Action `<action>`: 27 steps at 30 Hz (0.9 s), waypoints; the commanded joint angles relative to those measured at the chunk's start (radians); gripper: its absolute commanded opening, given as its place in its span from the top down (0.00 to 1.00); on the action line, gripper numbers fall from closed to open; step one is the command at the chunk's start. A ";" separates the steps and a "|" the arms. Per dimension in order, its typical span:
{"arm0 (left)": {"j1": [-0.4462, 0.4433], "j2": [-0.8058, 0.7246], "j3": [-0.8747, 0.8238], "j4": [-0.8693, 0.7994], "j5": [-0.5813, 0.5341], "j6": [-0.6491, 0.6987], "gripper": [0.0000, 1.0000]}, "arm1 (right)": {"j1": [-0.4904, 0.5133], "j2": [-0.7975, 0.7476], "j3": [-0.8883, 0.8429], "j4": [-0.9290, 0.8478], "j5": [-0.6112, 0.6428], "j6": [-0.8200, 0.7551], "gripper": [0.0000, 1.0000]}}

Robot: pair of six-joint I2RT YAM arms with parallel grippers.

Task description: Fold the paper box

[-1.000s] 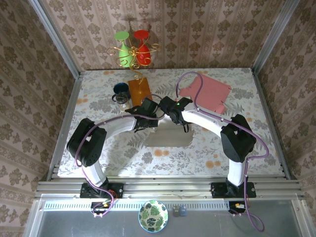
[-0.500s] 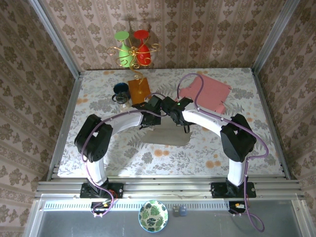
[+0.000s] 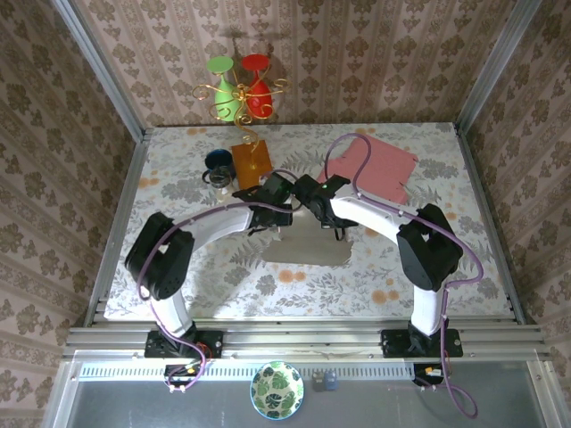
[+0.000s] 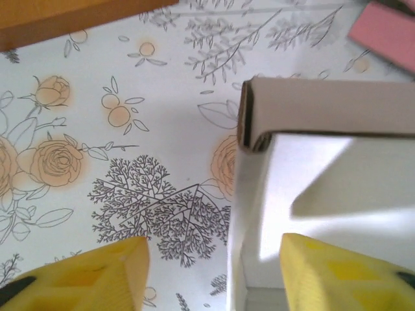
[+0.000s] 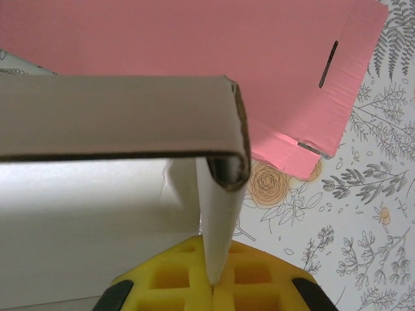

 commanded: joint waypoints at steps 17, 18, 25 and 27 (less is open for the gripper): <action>0.032 -0.303 -0.057 0.030 0.095 0.046 0.34 | -0.104 0.088 -0.009 -0.105 -0.212 0.276 1.00; 0.046 -0.316 -0.055 0.019 0.098 0.047 0.35 | -0.110 0.089 -0.010 -0.115 -0.238 0.305 1.00; 0.148 -0.451 -0.073 -0.068 0.107 0.072 0.37 | -0.135 0.084 0.005 -0.173 -0.449 0.555 1.00; 0.168 -0.483 -0.089 -0.096 0.112 0.077 0.38 | -0.141 0.097 0.009 -0.197 -0.520 0.623 1.00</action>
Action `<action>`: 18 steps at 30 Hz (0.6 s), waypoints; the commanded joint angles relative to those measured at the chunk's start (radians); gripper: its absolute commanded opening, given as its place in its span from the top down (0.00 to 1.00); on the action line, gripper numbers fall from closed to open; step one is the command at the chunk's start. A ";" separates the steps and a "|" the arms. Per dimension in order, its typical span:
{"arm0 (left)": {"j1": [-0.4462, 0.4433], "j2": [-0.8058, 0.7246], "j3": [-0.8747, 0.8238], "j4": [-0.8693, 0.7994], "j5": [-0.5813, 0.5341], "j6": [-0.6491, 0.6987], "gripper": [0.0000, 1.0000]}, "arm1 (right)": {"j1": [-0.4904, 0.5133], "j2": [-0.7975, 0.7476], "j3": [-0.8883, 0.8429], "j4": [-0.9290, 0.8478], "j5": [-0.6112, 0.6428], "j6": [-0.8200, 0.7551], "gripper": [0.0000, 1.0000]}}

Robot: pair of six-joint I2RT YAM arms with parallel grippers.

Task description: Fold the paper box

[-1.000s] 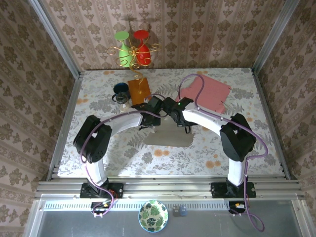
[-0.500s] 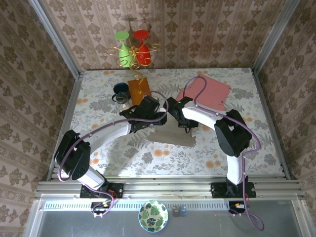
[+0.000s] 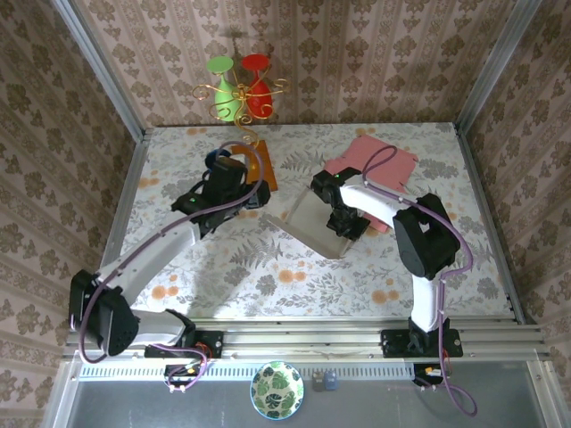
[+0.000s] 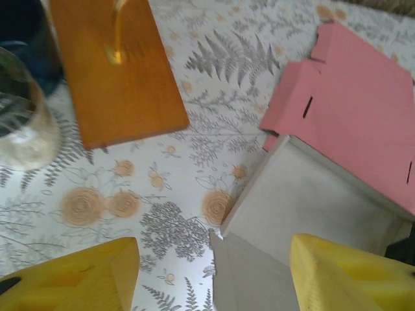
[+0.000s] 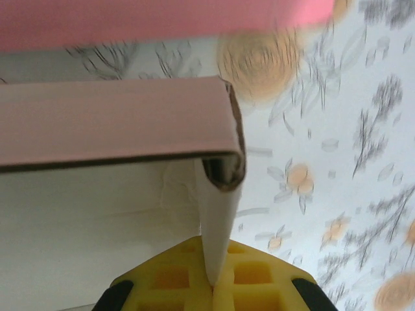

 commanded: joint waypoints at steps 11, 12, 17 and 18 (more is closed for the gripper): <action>0.018 -0.167 -0.189 -0.125 0.091 -0.001 0.50 | 0.006 0.087 -0.012 -0.135 -0.419 0.474 1.00; 0.008 -0.171 -0.199 -0.122 0.094 -0.001 0.50 | 0.010 0.083 -0.033 -0.110 -0.439 0.500 1.00; -0.058 -0.170 -0.249 -0.088 0.102 -0.017 0.51 | 0.033 0.085 -0.073 -0.058 -0.484 0.571 1.00; -0.064 -0.168 -0.262 -0.074 0.106 -0.030 0.51 | 0.037 0.083 -0.078 -0.048 -0.488 0.581 1.00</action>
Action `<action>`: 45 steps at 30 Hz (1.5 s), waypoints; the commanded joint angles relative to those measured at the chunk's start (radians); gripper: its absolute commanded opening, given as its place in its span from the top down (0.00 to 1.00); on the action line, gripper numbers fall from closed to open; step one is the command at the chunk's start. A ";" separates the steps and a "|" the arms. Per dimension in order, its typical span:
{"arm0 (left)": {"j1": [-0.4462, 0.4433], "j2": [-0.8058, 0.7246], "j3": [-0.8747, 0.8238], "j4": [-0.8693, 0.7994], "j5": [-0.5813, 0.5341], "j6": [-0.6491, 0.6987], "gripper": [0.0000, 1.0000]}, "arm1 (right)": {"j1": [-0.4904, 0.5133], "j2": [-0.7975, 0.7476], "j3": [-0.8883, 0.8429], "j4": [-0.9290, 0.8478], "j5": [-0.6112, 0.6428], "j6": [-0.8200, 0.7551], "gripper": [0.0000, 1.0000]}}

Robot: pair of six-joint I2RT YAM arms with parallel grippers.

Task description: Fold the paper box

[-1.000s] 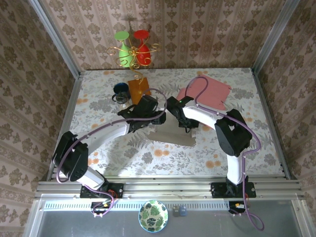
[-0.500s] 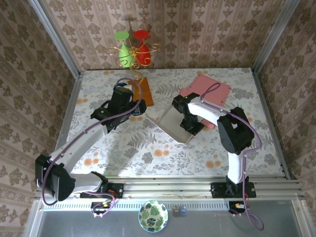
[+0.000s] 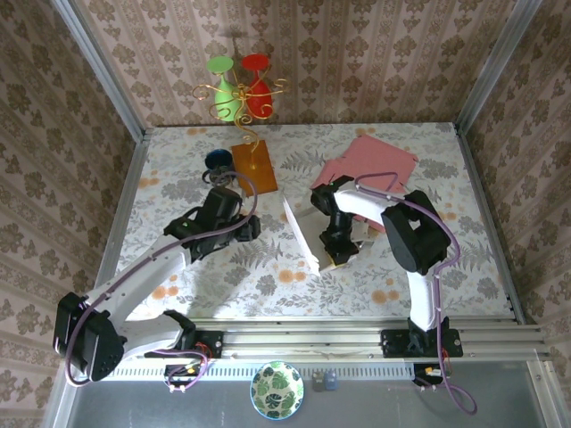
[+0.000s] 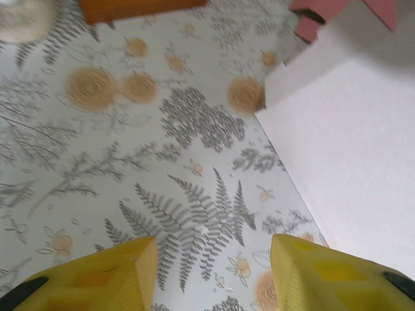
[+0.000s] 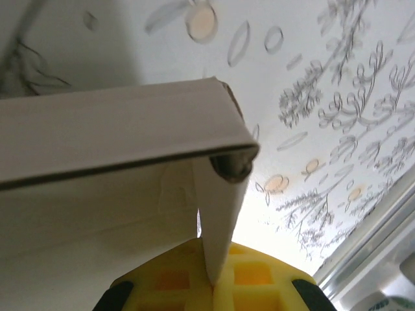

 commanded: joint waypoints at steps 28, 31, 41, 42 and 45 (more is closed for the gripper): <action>-0.037 -0.165 0.040 0.142 0.088 -0.031 0.50 | 0.016 -0.452 0.062 0.299 0.167 -0.832 0.49; -0.025 -0.214 0.102 0.134 0.130 -0.003 0.49 | 0.055 -0.531 0.006 0.380 0.072 -0.952 0.44; 0.060 -0.261 0.249 0.048 0.322 0.017 0.46 | 0.175 -0.448 0.116 0.274 0.040 -1.070 0.43; 0.067 -0.263 0.260 0.029 0.325 0.022 0.46 | 0.179 -0.427 0.136 0.254 0.049 -1.073 0.44; 0.085 -0.277 0.273 -0.008 0.328 0.036 0.46 | 0.192 -0.385 0.173 0.250 0.057 -1.080 0.47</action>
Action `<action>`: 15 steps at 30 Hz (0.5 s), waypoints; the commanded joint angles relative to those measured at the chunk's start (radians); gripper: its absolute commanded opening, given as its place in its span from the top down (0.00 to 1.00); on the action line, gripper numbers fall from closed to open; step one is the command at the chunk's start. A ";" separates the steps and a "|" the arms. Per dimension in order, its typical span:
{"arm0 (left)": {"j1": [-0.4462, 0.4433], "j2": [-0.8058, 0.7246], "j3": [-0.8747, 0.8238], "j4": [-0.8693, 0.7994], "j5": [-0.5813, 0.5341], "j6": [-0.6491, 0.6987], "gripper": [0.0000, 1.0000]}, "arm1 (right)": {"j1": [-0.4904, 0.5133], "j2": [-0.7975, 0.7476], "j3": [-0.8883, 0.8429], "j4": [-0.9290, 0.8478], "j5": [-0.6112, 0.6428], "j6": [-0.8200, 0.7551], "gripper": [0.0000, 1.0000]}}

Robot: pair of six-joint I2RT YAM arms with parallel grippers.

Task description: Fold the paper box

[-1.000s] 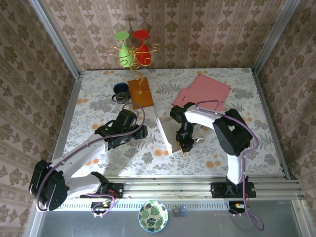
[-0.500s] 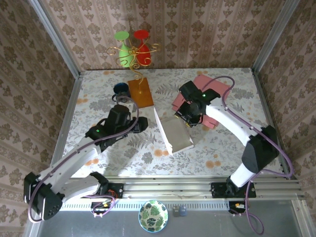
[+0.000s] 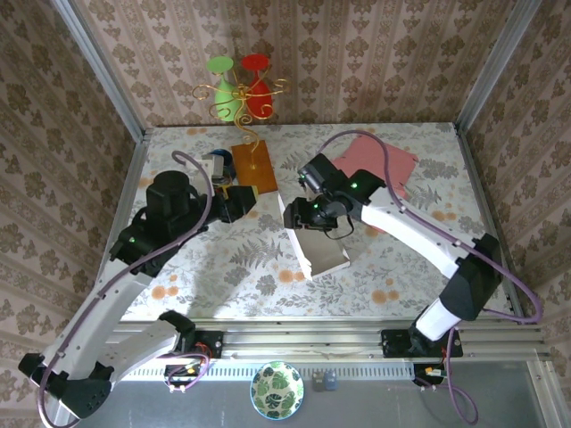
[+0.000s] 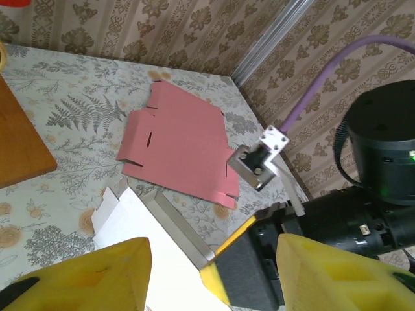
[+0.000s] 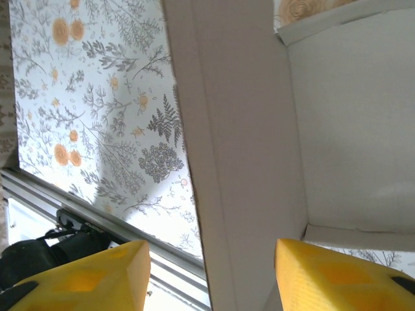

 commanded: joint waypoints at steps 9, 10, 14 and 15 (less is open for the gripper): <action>0.018 -0.088 -0.012 -0.104 0.019 0.007 0.46 | 0.034 0.112 0.096 -0.034 0.019 -0.010 0.59; 0.018 -0.091 -0.015 -0.111 0.019 0.010 0.47 | 0.038 0.118 0.100 -0.031 0.024 -0.002 0.62; 0.018 -0.100 -0.011 -0.136 0.022 0.019 0.46 | 0.050 0.132 0.123 -0.027 0.078 0.056 0.78; 0.018 -0.100 -0.011 -0.138 0.024 0.019 0.46 | 0.052 0.133 0.126 -0.023 0.095 0.078 0.82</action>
